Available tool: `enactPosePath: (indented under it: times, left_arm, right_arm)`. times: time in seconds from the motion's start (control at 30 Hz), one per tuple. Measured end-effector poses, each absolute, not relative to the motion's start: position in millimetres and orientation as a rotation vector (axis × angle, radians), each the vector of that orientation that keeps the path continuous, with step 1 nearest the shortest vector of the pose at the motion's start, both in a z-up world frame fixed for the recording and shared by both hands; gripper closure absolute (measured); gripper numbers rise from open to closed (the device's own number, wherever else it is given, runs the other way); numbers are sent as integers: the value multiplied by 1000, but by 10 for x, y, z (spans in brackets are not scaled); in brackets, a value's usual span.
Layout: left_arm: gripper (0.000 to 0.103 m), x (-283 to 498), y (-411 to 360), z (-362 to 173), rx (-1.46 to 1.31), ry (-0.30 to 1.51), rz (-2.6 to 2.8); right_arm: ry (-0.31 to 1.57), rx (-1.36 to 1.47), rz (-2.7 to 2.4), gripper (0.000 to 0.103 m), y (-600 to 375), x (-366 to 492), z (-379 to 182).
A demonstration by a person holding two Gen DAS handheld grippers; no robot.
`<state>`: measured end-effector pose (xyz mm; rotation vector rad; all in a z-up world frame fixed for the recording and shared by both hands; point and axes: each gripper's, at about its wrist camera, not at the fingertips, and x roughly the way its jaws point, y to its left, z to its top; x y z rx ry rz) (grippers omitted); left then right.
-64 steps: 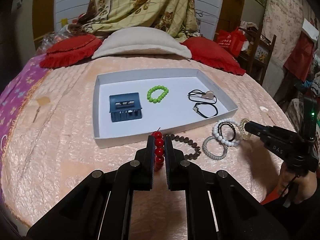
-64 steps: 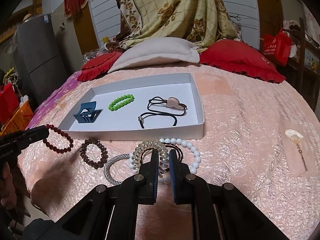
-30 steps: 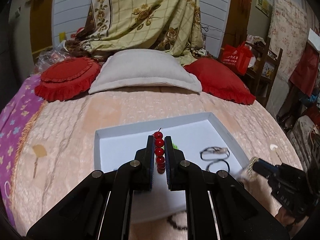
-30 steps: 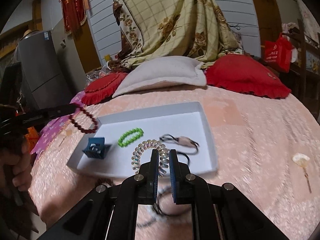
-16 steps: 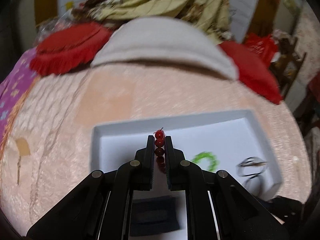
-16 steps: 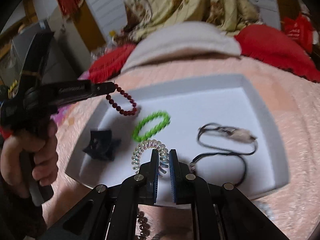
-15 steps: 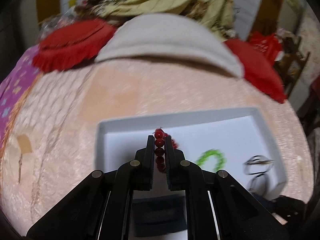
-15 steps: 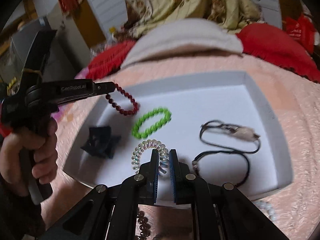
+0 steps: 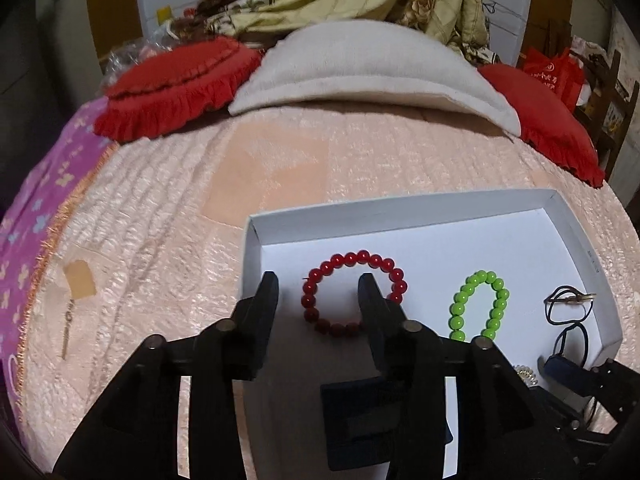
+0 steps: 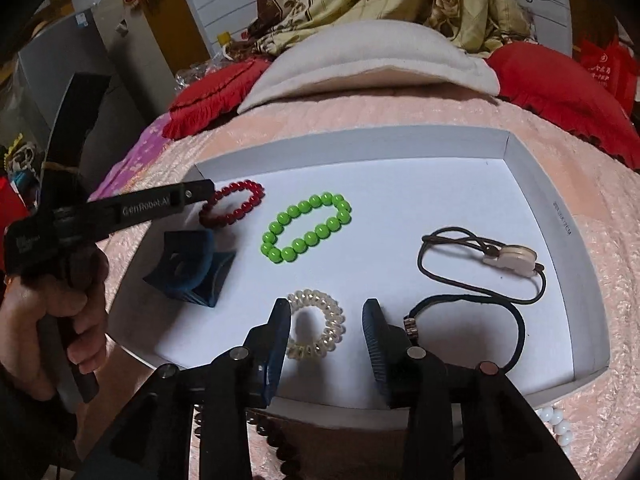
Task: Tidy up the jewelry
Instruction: 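Place the red beads in the tray with the left tool while the right tool drops the spiral tie there, then open both tools and withdraw them from the tray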
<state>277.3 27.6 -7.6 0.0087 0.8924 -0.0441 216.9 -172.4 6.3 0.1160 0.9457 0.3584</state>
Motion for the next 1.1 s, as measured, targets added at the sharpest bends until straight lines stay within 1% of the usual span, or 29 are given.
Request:
enactPosePath:
  times: [0.17, 0.27, 0.3, 0.4, 0.57, 0.67, 0.8, 0.87, 0.9, 1.0, 1.1]
  left_arm:
    - [62, 2591, 281, 42, 24, 858, -3]
    - [57, 2438, 295, 135, 31, 833, 25]
    - [54, 2368, 298, 174, 35, 821, 37]
    - [53, 2198, 274, 245, 39, 809, 42]
    - [52, 1860, 220, 377, 42, 792, 25]
    - [52, 1616, 158, 474, 57, 775, 8]
    - [52, 1325, 101, 610, 74, 734, -1]
    - [47, 1220, 85, 661, 80, 720, -3]
    - [43, 1158, 72, 685, 84, 712, -3]
    - [42, 1012, 69, 691, 88, 703, -5]
    - [42, 790, 74, 557, 75, 702, -58]
  right_arm:
    - [874, 125, 367, 68, -1798, 2080, 230]
    - [813, 133, 355, 68, -1892, 1987, 346]
    - [796, 134, 346, 68, -1936, 1946, 380]
    - [750, 103, 302, 68, -2105, 1764, 474]
    - [762, 144, 215, 67, -2525, 1431, 471]
    - [776, 182, 138, 61, -2808, 1185, 443]
    - [785, 146, 57, 60, -3092, 873, 406]
    - [791, 135, 29, 60, -3218, 745, 381]
    - [796, 133, 11, 60, -3301, 673, 357]
    - [806, 130, -27, 60, -3457, 566, 313]
    - [818, 140, -59, 60, -3605, 530, 280]
